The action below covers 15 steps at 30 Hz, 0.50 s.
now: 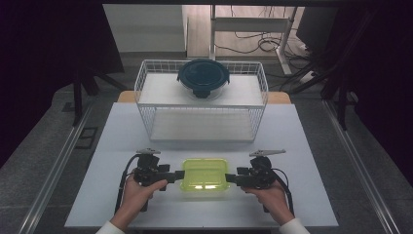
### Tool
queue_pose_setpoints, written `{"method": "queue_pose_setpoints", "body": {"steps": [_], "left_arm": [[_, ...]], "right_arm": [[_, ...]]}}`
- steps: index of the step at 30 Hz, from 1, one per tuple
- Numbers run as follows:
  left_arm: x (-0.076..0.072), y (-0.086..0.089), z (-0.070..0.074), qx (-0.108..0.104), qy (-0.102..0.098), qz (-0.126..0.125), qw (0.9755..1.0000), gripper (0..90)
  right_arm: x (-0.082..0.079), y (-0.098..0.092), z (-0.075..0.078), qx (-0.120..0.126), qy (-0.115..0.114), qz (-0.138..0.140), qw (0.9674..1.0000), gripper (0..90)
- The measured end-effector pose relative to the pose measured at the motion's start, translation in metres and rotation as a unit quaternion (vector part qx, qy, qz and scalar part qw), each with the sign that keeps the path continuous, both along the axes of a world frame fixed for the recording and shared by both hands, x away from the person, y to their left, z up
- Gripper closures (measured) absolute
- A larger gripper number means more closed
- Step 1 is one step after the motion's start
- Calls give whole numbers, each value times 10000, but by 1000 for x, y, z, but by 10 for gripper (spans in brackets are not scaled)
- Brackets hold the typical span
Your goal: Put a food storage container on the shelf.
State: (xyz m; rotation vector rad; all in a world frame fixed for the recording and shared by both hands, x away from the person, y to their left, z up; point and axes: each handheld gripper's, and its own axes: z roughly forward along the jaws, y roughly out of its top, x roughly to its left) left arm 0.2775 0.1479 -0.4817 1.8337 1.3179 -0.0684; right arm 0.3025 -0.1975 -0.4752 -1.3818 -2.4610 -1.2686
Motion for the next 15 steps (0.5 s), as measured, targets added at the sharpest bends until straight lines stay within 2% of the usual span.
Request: {"method": "queue_pose_setpoints", "body": {"steps": [6,12,13,15], "left_arm": [[8,-3,-5,40,159,58,9998,242],[12,-6,-15,22,374,-19,9993,261],[12,-7,-15,-5,402,-17,9992,261],[13,-8,-15,-201,483,-31,9986,276]], "right_arm": [[8,8,-4,-5,173,-43,9998,339],[14,10,-9,61,305,-152,9994,334],[14,10,-9,61,305,-152,9994,334],[14,11,-10,70,314,-137,9994,339]]}}
